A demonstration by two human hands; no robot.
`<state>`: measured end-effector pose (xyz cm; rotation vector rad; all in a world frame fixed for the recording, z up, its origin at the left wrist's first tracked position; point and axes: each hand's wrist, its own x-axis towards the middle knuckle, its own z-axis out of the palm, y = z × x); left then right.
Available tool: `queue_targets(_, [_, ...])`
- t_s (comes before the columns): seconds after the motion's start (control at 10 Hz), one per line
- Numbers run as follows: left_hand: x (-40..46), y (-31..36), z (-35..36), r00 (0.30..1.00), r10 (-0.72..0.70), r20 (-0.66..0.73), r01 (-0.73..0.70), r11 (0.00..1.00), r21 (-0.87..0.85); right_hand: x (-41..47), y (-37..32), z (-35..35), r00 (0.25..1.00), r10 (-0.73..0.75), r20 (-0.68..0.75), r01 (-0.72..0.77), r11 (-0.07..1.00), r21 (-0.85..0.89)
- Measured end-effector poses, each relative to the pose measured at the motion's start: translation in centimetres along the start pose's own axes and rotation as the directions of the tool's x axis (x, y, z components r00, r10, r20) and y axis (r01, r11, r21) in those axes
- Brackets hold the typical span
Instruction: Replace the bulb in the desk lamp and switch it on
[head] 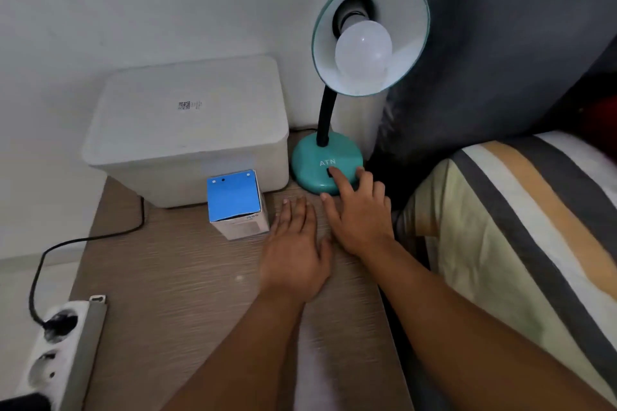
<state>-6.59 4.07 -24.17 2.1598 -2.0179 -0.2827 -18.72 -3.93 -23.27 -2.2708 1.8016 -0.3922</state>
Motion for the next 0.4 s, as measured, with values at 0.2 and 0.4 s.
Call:
queue_targets(0.2, [-0.2, 0.1, -0.6, 0.998, -0.002, 0.066, 0.005, 0.999, -0.049, -1.6, 0.3, -1.4, 0.995, -0.009, 0.1, 0.008, 1.0, 0.014])
queue_targets(0.4, [-1.2, 1.1, -2.5, 0.997, -0.021, 0.08, 0.031, 0.991, -0.133, -4.5, 0.6, -3.0, 0.992, -0.043, 0.122, 0.032, 0.995, 0.096])
